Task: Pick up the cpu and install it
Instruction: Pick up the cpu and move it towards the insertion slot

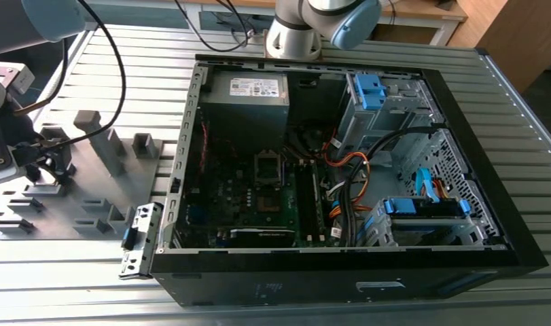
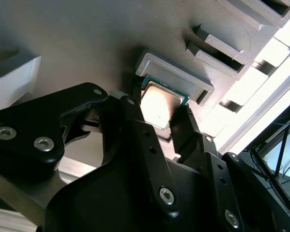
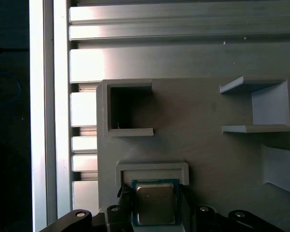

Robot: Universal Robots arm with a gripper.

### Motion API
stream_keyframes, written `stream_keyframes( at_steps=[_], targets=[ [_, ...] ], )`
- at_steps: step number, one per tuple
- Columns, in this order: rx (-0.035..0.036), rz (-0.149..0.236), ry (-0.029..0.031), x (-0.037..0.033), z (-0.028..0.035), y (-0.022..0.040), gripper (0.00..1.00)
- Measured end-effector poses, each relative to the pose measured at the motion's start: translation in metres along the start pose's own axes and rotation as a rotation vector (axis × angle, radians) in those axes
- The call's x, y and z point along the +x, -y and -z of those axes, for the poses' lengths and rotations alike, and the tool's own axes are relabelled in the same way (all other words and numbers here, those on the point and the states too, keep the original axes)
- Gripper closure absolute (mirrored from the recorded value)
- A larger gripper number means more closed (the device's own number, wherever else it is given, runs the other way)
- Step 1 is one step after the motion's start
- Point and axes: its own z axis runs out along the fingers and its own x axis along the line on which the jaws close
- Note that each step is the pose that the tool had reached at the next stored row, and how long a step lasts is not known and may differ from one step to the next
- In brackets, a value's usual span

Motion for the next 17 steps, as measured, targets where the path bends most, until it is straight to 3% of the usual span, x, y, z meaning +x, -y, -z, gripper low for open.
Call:
stream_keyframes(
  at_steps=[7, 8, 17],
  targets=[
    [0.0000, 0.000, 0.0001, 0.0000, -0.0001, 0.0000, 0.48],
    [0.0000, 0.000, 0.0001, 0.0000, -0.0001, 0.0000, 0.42],
    [0.0000, 0.000, 0.0001, 0.0000, 0.0016, -0.0001, 0.42]
  ],
)
